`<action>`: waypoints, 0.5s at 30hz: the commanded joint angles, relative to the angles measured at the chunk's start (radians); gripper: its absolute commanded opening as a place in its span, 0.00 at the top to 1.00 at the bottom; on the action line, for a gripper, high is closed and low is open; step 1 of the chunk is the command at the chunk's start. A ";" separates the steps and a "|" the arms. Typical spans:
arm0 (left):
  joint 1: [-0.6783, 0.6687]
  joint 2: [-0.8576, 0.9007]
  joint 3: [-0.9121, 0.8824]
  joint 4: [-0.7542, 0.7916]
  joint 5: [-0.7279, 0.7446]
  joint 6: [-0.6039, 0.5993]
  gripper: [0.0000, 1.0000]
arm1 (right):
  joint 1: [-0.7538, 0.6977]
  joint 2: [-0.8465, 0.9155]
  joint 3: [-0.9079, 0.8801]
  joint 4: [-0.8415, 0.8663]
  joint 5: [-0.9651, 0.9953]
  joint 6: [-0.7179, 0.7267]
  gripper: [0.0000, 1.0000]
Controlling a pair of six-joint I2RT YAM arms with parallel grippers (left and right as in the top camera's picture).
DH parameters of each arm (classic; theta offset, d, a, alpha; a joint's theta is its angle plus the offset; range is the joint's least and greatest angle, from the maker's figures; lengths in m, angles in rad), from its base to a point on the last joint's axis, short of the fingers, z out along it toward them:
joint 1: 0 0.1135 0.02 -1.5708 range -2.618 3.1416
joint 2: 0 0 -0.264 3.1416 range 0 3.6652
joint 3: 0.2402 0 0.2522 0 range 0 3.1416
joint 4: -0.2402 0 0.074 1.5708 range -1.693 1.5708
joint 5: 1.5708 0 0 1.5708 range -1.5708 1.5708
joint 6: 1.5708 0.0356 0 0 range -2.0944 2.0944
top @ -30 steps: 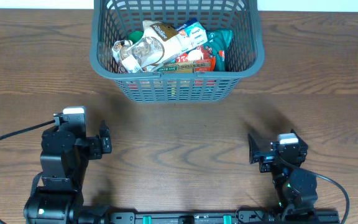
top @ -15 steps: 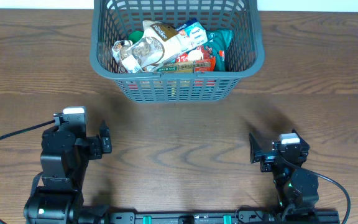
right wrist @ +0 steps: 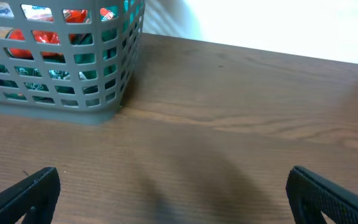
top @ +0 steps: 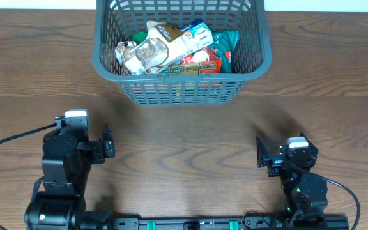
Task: Pack container
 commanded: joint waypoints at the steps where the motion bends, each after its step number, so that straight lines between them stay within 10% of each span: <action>1: 0.003 0.000 0.001 0.000 -0.013 -0.005 0.02 | -0.008 -0.007 -0.004 0.001 -0.004 -0.012 0.01; 15: 0.002 -0.373 -0.120 -0.124 0.102 0.024 0.01 | -0.008 -0.007 -0.004 0.001 -0.004 -0.012 0.01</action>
